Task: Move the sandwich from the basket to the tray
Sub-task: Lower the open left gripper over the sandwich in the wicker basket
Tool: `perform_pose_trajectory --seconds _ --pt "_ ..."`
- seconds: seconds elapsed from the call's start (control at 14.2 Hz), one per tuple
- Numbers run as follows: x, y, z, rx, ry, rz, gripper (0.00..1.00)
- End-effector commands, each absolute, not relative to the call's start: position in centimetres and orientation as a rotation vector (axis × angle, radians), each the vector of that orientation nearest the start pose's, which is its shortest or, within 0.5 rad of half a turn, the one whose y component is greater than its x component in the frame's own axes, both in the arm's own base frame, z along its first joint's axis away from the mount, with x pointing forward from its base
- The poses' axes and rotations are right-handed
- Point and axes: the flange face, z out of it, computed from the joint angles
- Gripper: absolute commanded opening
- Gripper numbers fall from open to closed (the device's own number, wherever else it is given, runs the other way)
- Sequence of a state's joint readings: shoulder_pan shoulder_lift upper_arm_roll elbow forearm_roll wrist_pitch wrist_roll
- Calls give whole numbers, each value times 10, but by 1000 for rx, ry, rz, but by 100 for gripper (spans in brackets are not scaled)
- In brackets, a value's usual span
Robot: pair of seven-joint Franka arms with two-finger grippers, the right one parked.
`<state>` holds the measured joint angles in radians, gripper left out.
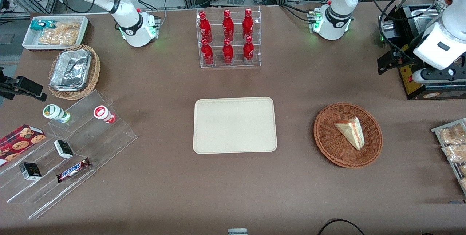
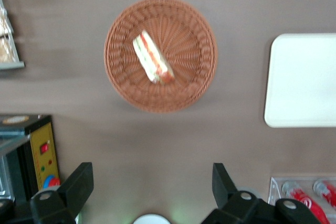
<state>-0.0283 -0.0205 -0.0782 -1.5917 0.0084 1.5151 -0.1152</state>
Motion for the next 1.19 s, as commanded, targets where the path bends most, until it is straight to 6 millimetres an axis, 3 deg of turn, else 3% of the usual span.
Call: perform_pose_trajectory --seconds 0.0,0.14,0.42,0.63,0.84,0.98,1.12 --pt "549 -59 615 -3113 16 79 100" --pt "556 -59 592 -3107 19 157 100" --pt "571 -57 497 -3072 15 400 100" --pt "579 -57 441 -3047 37 370 100" --pt "572 -57 382 -3069 33 265 100" --pt "567 -57 356 -3093 10 193 100" --pt "569 -56 342 -3091 -165 166 100"
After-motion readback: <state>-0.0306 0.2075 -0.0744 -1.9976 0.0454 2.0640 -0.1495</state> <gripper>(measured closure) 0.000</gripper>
